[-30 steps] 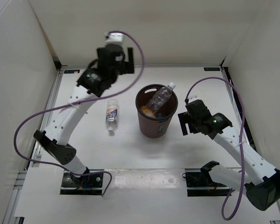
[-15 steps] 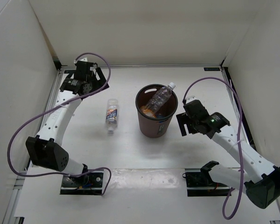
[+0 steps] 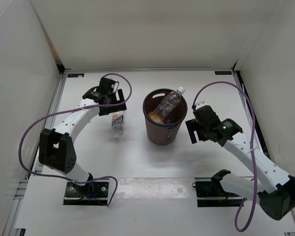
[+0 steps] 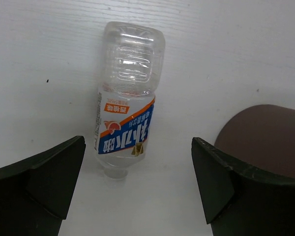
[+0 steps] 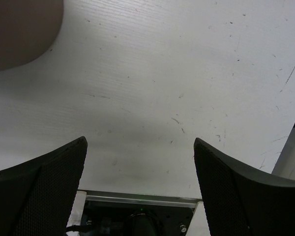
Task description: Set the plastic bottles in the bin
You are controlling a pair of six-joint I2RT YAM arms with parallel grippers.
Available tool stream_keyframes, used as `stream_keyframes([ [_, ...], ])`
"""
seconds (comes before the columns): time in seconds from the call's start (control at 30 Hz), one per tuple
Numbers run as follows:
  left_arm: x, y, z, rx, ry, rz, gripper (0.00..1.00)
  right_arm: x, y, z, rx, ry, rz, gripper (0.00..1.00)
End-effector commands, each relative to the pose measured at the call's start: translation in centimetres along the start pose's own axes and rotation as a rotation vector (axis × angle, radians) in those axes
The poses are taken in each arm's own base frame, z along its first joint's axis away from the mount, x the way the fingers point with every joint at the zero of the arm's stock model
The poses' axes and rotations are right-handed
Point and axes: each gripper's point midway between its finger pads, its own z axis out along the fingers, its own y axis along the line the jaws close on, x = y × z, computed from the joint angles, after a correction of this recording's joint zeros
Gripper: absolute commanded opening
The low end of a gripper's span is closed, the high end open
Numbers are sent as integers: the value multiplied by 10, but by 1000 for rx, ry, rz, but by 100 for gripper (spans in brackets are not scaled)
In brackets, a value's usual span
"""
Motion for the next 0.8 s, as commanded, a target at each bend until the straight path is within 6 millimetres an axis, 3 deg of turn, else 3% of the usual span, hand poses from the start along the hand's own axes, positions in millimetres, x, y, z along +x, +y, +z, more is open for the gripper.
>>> stream_keyframes([
  [0.0,-2,-7,5,-14,-26,77,100,-16,-5,-8,12,-64,24,90],
  [0.47,20,0,50,-89,94,92,100,-15,-8,-8,24,-61,31,90],
  [0.77,39,19,73,-150,185,65,100,-14,-10,-8,36,-57,22,90],
])
